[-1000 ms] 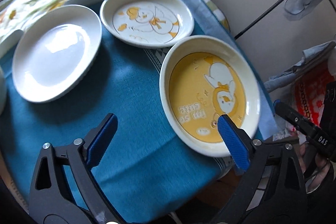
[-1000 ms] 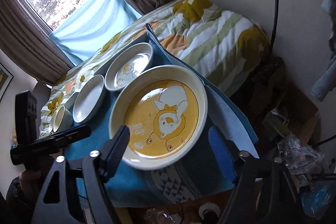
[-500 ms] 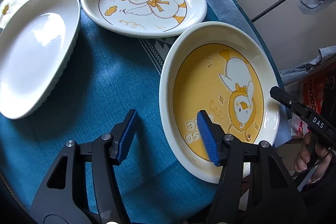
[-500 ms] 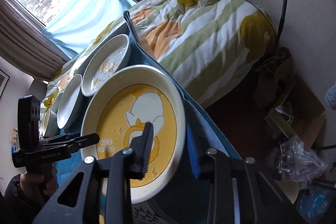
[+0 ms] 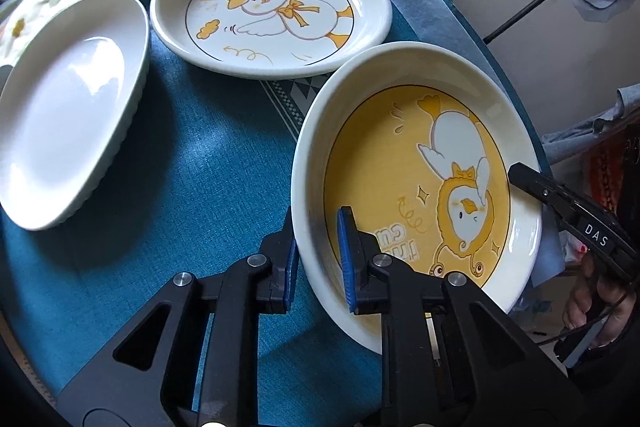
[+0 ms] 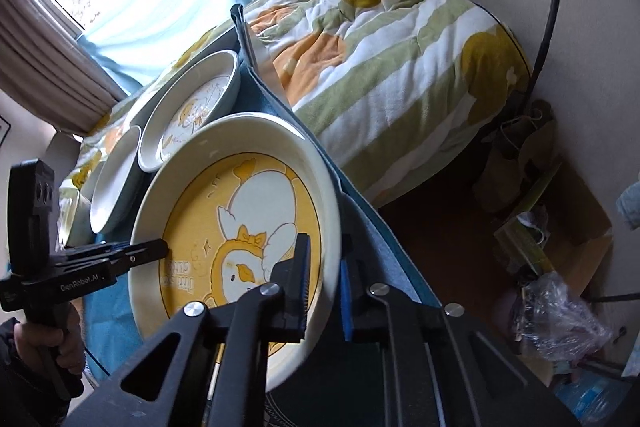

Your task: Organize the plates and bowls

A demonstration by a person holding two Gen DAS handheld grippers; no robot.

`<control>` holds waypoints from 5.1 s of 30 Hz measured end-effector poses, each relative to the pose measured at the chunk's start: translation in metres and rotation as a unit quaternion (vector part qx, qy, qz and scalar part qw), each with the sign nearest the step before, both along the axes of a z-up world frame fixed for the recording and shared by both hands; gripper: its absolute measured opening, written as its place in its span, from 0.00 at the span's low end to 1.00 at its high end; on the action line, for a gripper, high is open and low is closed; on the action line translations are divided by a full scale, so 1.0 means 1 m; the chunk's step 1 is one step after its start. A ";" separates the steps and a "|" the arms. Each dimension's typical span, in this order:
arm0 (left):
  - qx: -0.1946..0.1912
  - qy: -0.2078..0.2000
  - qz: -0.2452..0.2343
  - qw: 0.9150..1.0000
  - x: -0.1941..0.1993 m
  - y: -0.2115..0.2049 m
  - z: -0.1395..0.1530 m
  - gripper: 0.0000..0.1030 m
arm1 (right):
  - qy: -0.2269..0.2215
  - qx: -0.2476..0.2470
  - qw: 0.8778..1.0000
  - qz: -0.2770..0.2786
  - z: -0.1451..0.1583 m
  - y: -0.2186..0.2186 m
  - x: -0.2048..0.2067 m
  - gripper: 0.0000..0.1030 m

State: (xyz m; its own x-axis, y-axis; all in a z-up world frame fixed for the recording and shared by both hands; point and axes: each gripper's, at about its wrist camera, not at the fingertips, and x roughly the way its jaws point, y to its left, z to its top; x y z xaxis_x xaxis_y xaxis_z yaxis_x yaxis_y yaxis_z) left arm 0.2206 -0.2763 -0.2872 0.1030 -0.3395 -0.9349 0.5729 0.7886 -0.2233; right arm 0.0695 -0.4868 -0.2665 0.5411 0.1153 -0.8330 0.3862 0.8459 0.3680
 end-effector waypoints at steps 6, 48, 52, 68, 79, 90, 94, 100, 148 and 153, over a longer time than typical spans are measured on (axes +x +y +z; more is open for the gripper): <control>0.003 -0.014 0.009 1.000 -0.015 0.002 0.013 0.16 | -0.002 -0.021 1.000 0.014 0.007 0.007 0.002 0.12; 0.002 -0.067 0.328 0.942 -0.074 0.331 0.021 0.16 | -0.053 -0.019 0.932 0.359 0.010 0.276 0.089 0.12; 0.002 -0.069 0.331 0.941 -0.070 0.342 0.013 0.16 | -0.058 -0.019 0.930 0.362 0.004 0.284 0.089 0.12; -0.001 -0.082 0.313 0.946 -0.073 0.335 -0.004 0.24 | -0.039 -0.043 0.939 0.339 -0.006 0.299 0.088 0.12; 0.034 -0.092 0.315 0.944 -0.071 0.336 -0.002 0.51 | -0.029 -0.020 0.947 0.318 -0.011 0.296 0.091 0.12; 0.086 -0.133 0.320 0.934 -0.083 0.329 0.041 0.83 | -0.078 -0.032 0.952 0.293 0.020 0.285 0.077 1.00; 0.061 -0.159 0.309 0.936 -0.085 0.321 0.089 0.84 | -0.098 -0.051 0.946 0.306 0.057 0.278 0.069 1.00; 0.007 -0.210 0.274 0.939 -0.067 0.304 0.167 0.86 | -0.095 -0.083 0.942 0.310 0.135 0.248 0.082 1.00; 0.025 0.047 0.383 0.922 0.114 0.201 -0.003 0.22 | 0.104 -0.063 0.801 0.586 -0.019 0.202 0.342 0.16; 0.036 0.041 0.384 0.922 0.114 0.199 0.002 0.22 | 0.106 -0.064 0.806 0.578 -0.019 0.203 0.340 0.16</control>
